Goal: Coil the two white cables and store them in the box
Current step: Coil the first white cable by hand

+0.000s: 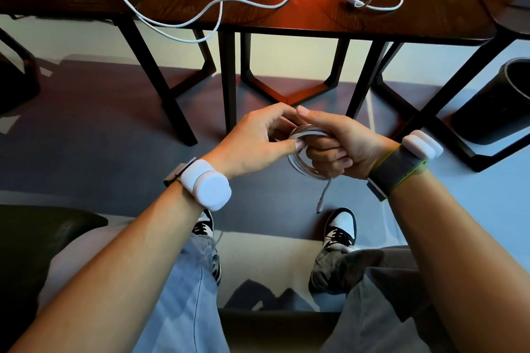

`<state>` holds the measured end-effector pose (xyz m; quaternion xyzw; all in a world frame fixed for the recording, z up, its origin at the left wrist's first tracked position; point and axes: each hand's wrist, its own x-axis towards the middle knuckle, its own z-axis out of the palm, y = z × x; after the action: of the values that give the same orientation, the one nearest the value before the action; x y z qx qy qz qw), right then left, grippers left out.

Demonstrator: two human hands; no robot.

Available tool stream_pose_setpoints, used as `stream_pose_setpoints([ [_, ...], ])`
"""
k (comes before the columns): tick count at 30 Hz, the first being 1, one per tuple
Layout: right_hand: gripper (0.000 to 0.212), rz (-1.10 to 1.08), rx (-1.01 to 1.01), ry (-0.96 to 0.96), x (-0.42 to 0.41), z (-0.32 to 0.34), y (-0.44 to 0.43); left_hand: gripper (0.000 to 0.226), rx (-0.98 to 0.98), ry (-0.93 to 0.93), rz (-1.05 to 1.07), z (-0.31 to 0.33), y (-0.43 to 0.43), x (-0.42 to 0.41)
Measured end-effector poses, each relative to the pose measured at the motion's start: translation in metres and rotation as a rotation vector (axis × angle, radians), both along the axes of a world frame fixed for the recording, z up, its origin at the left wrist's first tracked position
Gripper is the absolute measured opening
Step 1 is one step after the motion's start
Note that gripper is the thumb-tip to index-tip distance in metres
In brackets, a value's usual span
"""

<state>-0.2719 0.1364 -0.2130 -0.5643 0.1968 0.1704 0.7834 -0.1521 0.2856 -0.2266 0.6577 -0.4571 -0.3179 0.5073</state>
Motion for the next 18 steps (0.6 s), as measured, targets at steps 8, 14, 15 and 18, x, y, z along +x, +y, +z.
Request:
stream_pose_setpoints([
  [8, 0.066, -0.138, -0.218, 0.006, 0.0, -0.002, -0.001, 0.029, 0.003, 0.233, -0.047, 0.001, 0.0, 0.004],
  [14, 0.062, -0.393, -0.265, -0.042, 0.009, -0.01, 0.003, 0.048, -0.073, 0.339, -0.118, 0.001, 0.0, -0.005],
  [15, 0.061, -0.408, -0.26, -0.042, 0.011, -0.012, 0.005, 0.054, -0.069, 0.294, -0.13, -0.002, 0.0, -0.007],
  [18, 0.055, -0.423, -0.311, -0.045, 0.013, -0.016, 0.006, 0.059, -0.054, 0.137, -0.074, -0.01, -0.001, -0.012],
])
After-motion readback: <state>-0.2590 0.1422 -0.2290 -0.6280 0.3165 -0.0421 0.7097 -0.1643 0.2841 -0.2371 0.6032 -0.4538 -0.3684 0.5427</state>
